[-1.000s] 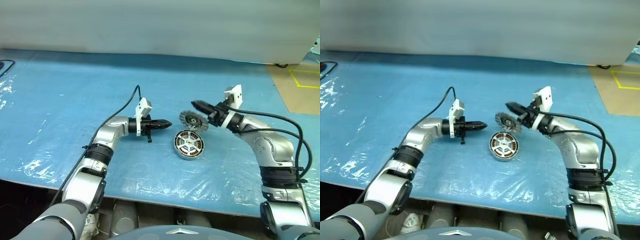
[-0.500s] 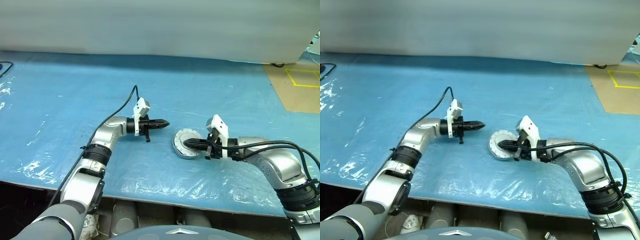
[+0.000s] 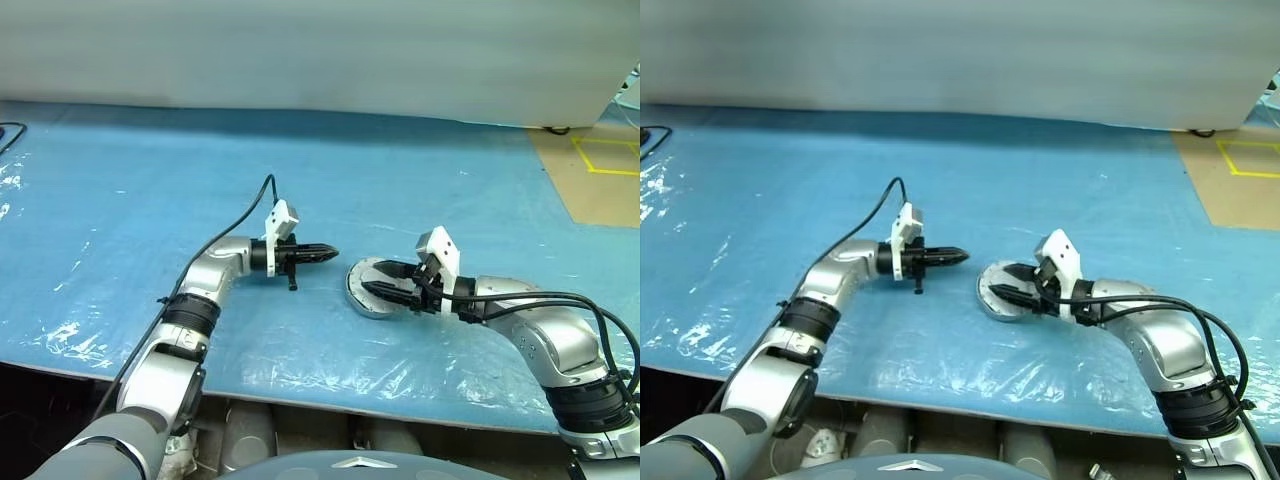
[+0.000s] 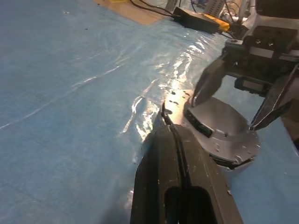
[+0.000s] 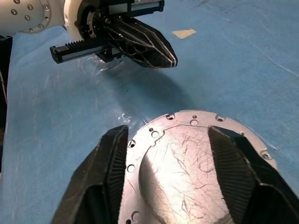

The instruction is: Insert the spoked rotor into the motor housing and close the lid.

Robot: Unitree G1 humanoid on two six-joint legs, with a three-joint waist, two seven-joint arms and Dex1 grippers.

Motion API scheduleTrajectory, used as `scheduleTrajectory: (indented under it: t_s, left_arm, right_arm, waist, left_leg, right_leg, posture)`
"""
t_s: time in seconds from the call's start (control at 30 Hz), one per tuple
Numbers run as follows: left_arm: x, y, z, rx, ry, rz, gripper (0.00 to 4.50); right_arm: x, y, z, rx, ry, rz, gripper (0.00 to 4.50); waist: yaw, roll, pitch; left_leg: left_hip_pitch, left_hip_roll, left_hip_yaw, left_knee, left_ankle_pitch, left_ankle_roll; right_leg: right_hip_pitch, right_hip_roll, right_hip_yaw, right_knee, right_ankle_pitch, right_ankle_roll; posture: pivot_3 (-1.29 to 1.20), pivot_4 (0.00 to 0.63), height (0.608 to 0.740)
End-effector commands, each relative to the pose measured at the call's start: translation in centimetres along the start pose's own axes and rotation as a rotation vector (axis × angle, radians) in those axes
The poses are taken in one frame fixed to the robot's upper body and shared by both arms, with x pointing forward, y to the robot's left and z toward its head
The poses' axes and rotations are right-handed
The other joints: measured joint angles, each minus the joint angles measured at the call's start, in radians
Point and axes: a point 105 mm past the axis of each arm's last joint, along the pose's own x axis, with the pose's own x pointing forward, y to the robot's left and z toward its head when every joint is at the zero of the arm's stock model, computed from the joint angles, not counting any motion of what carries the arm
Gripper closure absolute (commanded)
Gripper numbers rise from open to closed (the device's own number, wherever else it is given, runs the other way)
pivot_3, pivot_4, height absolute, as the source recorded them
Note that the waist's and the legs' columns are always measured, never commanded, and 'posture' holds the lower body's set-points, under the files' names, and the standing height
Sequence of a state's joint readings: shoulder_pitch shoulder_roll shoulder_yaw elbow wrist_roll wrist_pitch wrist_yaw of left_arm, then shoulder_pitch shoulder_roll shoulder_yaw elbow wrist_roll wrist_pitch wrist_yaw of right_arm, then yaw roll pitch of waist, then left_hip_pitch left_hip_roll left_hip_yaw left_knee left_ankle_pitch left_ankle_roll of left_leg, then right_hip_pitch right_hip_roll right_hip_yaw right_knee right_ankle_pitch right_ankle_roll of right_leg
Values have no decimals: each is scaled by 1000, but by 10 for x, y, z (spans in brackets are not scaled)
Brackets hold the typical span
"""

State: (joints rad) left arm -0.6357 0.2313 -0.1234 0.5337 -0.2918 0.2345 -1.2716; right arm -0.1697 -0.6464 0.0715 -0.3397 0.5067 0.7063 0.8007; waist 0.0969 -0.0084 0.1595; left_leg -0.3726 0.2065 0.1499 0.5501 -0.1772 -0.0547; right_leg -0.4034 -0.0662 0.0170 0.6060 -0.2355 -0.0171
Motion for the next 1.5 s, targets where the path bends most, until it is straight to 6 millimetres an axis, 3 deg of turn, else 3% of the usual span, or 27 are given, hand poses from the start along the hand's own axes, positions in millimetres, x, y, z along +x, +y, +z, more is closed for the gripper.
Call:
scheduleTrajectory:
  t_s: [0.03, 0.1, 0.2, 0.33, 0.57, 0.73, 0.9, 1.17, 1.33, 1.5]
  left_arm:
    - [-5, -14, 9, 60, -13, -70, 4500]
    - [-8, -17, 4, 77, 3, -77, 4500]
    - [-12, -20, -2, 96, 16, -70, 4500]
    - [-13, -22, -7, 103, 25, -63, 4500]
    - [-10, -25, -14, 105, 38, -63, 4500]
    - [-10, -24, -17, 109, 62, -66, 4500]
    - [-8, -24, -17, 108, 60, -67, 4500]
    - [-5, -24, -17, 107, 59, -67, 4500]
    - [-5, -24, -19, 105, 63, -63, 4500]
    - [-5, -24, -22, 104, 72, -60, 4500]
  right_arm:
    - [-1, 2, -13, -2, 55, -18, 672]
    - [-1, 3, -13, -12, 59, -19, 34]
    - [0, 7, -18, -44, 85, -19, 34]
    - [2, 5, -40, -161, 196, -53, 34]
    - [14, 14, -46, -227, 186, -44, 34]
    - [15, 8, -36, -170, 106, -96, 34]
    - [12, 21, -15, 9, -26, -2, 34]
    - [7, -10, -25, -146, 75, -173, 34]
    - [5, -7, -11, -171, 23, -151, 34]
    - [4, -11, -26, -185, 87, -166, 34]
  waist:
    - [0, 0, 0]
    - [0, 0, 0]
    - [0, 0, 0]
    - [2, 0, 0]
    - [-2, -1, -1]
    - [-3, -2, -1]
    - [-2, -2, -1]
    - [-1, -2, -1]
    - [-1, -1, -1]
    - [-1, -1, -1]
  left_leg:
    - [0, 0, 0, 0, 0, 0]
    - [1, 0, 0, 0, 0, 0]
    - [1, 0, 1, 0, 0, 0]
    - [1, 0, 1, 0, 0, 0]
    - [3, 0, 1, 0, 0, 0]
    - [4, 0, 1, 0, 0, 0]
    - [4, 0, 2, 0, 0, 0]
    - [3, 0, 2, 0, 0, 0]
    - [3, 0, 2, 0, 0, 0]
    - [3, 0, 2, 0, 0, 0]
  right_leg:
    - [0, 0, 0, 0, 0, 0]
    - [0, 0, 0, 0, 0, 0]
    - [1, 0, 1, 0, 0, 0]
    - [1, 0, 1, -1, -1, 0]
    - [2, 0, 2, 0, -1, 1]
    - [2, 0, 3, 0, -1, 1]
    - [2, 0, 3, -1, -1, 1]
    - [2, 0, 3, -1, -1, 1]
    - [1, 0, 3, -1, -1, 1]
    - [1, 0, 3, -1, -1, 1]
  posture:
    - [0, 150, 740]
    - [0, 150, 740]
    - [0, 150, 740]
    - [0, 150, 740]
    - [0, 150, 740]
    - [0, 150, 740]
    - [0, 150, 740]
    - [0, 150, 740]
    - [0, 150, 740]
    - [0, 150, 740]
